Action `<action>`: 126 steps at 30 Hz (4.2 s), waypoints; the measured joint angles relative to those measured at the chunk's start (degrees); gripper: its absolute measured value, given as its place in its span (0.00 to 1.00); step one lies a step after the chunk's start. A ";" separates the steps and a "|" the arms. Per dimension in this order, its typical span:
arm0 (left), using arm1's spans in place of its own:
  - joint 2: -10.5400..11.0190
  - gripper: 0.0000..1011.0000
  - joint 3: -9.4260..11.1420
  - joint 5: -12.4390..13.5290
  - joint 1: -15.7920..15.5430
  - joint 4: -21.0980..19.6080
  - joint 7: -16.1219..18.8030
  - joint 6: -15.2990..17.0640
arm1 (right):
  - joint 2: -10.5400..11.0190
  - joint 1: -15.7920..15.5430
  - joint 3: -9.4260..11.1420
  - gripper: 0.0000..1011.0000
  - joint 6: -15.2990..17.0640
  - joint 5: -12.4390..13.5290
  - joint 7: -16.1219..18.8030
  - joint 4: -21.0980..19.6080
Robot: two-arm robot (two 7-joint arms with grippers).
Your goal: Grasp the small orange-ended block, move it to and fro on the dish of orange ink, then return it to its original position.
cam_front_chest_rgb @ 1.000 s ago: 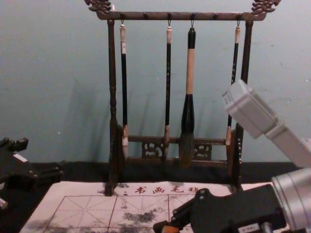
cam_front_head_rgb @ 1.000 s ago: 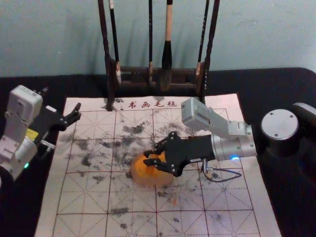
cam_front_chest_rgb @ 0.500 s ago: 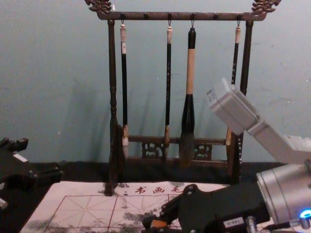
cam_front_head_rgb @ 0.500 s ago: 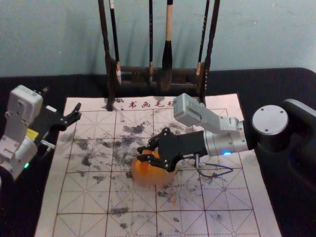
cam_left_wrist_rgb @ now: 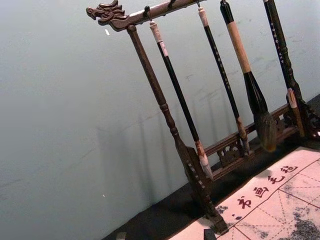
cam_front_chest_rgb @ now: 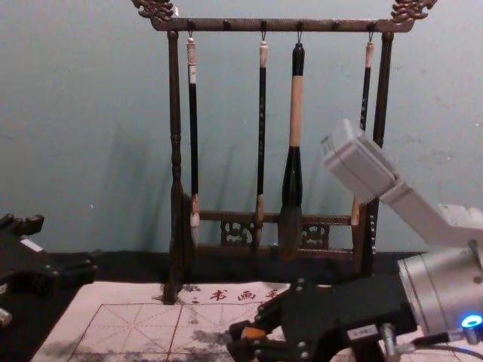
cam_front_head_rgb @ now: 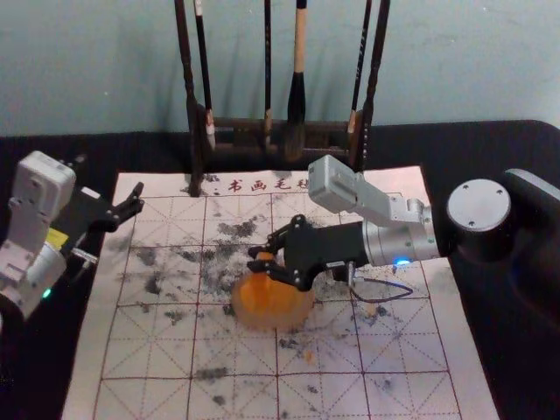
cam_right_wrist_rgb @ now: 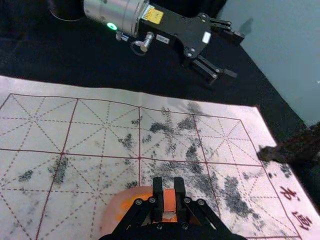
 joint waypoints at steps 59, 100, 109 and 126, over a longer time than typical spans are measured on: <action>0.00 0.99 0.00 0.00 0.00 0.00 0.00 0.00 | 5.88 -4.77 1.14 0.13 1.98 0.55 -0.09 -9.27; 0.00 0.99 0.00 0.00 0.00 0.00 0.00 0.00 | 0.76 -0.80 0.16 0.13 0.70 0.49 -0.25 -1.82; 0.00 0.99 0.00 0.00 0.00 0.00 0.00 0.00 | 1.38 -0.77 0.63 0.13 0.80 -0.28 -0.99 -1.95; 0.00 0.99 0.00 0.00 0.00 0.00 0.00 0.00 | 2.57 -1.68 1.64 0.13 1.18 -0.30 -1.41 -3.81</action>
